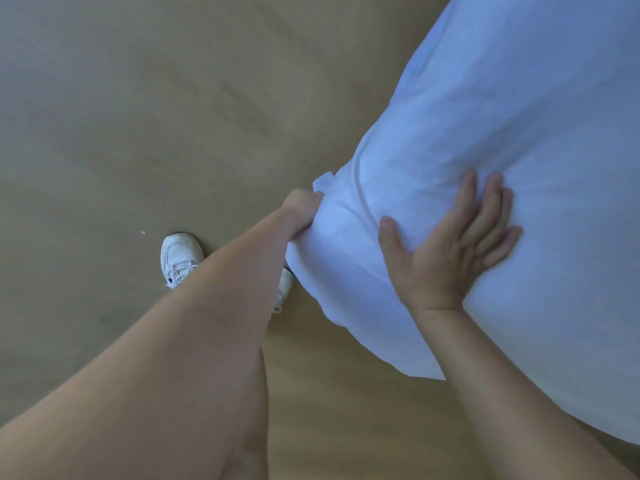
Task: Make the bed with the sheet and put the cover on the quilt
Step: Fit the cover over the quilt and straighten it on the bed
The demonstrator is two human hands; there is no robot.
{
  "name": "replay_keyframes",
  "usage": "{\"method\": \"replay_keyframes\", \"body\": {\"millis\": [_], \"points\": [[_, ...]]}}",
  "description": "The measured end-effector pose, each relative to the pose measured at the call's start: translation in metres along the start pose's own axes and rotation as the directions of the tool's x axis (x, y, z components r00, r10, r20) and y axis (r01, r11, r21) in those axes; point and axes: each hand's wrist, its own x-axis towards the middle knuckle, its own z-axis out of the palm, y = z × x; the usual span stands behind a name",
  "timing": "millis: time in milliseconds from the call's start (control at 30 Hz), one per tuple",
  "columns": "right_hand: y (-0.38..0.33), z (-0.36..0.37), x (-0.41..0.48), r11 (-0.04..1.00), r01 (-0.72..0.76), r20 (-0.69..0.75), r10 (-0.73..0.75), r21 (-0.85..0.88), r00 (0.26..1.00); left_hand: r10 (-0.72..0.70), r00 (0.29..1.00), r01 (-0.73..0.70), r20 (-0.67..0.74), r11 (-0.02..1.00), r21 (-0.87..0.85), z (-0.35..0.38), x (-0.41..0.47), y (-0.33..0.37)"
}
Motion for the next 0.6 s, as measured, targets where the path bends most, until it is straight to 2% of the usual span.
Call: {"method": "replay_keyframes", "body": {"millis": [67,100,133,167,233,267,300,367,467,533,600], "points": [[0.002,0.002,0.001,1.0,0.0,-0.019,0.0,-0.024,1.0,0.007,0.997,-0.029,0.07,0.948,0.317,-0.002,0.001,0.005],[0.003,0.003,0.001,0.999,-0.001,-0.031,0.0,-0.037,1.0,0.085,0.996,-0.088,0.028,0.885,0.457,-0.009,-0.004,0.01],[0.003,0.004,0.0,0.999,-0.002,-0.041,0.0,-0.045,0.999,0.233,0.972,-0.187,-0.032,0.849,0.494,-0.019,-0.008,0.017],[0.002,0.004,0.0,0.999,-0.002,-0.05,-0.001,-0.045,0.999,0.373,0.925,-0.312,-0.07,0.854,0.417,-0.026,-0.017,0.026],[-0.001,0.004,0.001,0.999,-0.008,-0.06,0.005,-0.048,0.998,0.559,0.826,-0.553,-0.073,0.828,0.095,-0.028,-0.04,0.044],[-0.002,0.003,0.002,0.998,-0.018,-0.061,0.014,-0.052,0.998,0.627,0.778,-0.628,-0.047,0.778,-0.003,-0.022,-0.054,0.051],[-0.003,0.001,0.002,0.998,-0.028,-0.054,0.025,-0.05,0.998,0.664,0.747,-0.665,-0.031,0.747,-0.022,-0.014,-0.064,0.054],[-0.004,-0.003,0.0,0.999,-0.043,-0.016,0.042,-0.027,0.999,0.656,0.753,-0.658,-0.052,0.753,-0.028,-0.005,-0.067,0.05],[-0.006,-0.01,-0.001,0.999,-0.035,0.081,0.034,0.008,0.996,0.473,0.881,-0.47,-0.007,0.875,-0.119,-0.015,-0.058,0.045],[-0.003,-0.017,0.001,0.999,-0.035,0.166,0.028,0.038,0.986,0.322,0.946,-0.321,0.039,0.947,-0.03,-0.013,-0.056,0.05],[-0.001,-0.027,0.004,0.994,-0.051,0.227,0.028,0.095,0.973,0.271,0.962,-0.27,0.013,0.95,0.159,-0.008,-0.064,0.064]]}}
